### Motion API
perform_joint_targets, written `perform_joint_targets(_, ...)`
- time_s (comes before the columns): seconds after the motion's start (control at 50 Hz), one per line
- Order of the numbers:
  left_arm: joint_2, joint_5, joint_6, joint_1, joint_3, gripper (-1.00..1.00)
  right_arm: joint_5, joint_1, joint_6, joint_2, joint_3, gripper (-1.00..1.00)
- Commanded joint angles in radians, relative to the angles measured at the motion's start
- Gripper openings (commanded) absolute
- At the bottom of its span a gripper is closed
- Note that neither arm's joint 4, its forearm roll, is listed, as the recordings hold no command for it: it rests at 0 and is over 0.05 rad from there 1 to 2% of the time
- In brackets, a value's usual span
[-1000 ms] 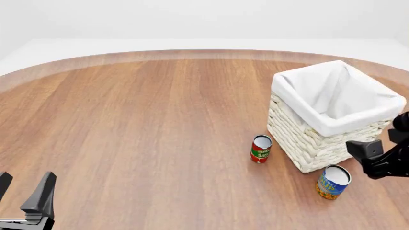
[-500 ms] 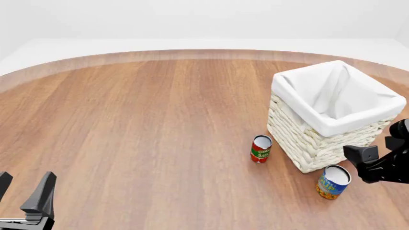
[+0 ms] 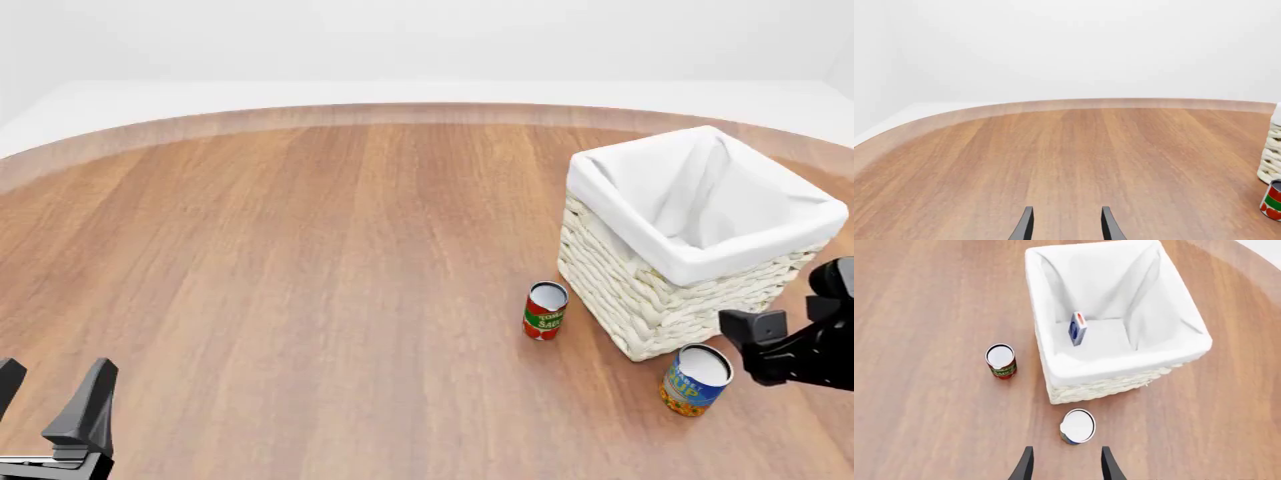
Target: Pick up the alphabet soup and the cream cheese box, and put them in the basket.
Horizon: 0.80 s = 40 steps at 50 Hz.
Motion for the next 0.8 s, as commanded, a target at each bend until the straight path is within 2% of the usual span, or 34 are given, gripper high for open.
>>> perform_joint_targets(0.02, 0.000, 0.000, 0.000, 0.000, 0.000, 1.00, -0.036, -0.035, -0.010, 0.022, 0.022, 1.00)
perform_joint_targets(0.52, 0.000, 0.000, 0.000, 0.000, 0.000, 1.00, -0.160, -0.036, 0.008, 0.080, 0.126, 1.00)
perform_joint_targets(0.8, 0.000, 0.000, 0.000, 0.000, 0.000, 1.00, -0.241, -0.073, -0.009, 0.149, 0.158, 1.00)
